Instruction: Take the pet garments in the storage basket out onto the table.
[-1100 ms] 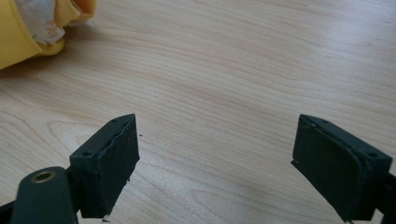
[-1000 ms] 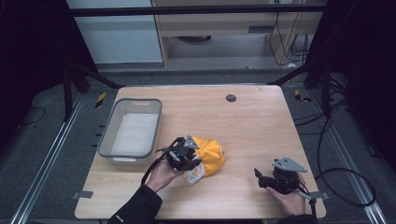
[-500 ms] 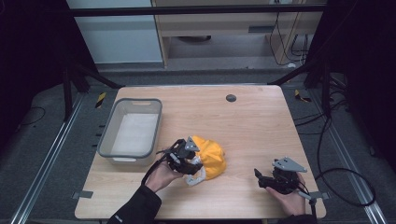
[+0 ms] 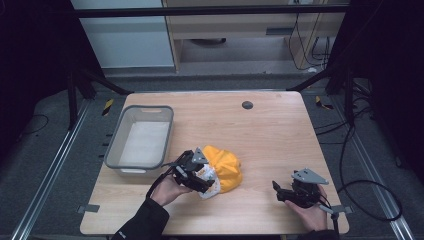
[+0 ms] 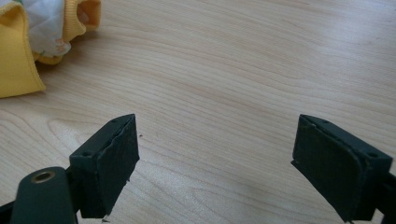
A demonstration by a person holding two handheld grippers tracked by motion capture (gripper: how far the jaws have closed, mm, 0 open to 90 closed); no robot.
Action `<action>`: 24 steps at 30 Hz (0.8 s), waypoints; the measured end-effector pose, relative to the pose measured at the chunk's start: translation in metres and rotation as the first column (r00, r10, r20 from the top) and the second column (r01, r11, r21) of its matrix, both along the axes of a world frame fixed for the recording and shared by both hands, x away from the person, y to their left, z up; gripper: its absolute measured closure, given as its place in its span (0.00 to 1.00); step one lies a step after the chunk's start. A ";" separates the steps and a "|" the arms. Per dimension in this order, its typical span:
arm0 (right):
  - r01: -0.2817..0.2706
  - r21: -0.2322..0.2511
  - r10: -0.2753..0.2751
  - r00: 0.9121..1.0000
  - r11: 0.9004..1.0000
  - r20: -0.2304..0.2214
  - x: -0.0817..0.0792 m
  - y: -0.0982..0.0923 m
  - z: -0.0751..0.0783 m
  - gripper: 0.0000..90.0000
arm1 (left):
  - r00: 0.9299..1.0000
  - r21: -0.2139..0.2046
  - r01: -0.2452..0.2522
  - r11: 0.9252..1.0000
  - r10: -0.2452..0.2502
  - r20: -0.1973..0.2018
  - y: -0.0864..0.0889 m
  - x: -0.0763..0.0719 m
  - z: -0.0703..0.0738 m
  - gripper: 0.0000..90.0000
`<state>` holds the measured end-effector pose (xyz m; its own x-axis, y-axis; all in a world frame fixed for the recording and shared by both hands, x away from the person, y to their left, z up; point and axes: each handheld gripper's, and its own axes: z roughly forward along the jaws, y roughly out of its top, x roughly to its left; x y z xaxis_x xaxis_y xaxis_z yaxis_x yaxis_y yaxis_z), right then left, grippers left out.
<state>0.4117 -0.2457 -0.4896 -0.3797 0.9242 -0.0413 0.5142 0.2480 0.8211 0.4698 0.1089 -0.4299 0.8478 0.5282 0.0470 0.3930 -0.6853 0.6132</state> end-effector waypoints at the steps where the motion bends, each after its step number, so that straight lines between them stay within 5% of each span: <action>1: 0.000 0.000 0.000 1.000 1.000 0.001 0.000 0.000 0.000 0.16 | 1.000 -0.007 -0.007 1.000 0.007 0.000 0.002 -0.001 0.000 0.24; 17: 0.002 0.003 -0.002 1.000 1.000 0.008 -0.001 -0.001 0.001 0.15 | 0.995 -0.076 -0.079 0.994 0.084 0.062 0.030 -0.019 -0.004 0.19; 24: 0.004 0.003 -0.004 1.000 1.000 0.008 -0.001 -0.002 0.000 0.15 | 0.982 -0.090 -0.147 0.985 0.156 0.103 0.047 -0.030 -0.007 0.15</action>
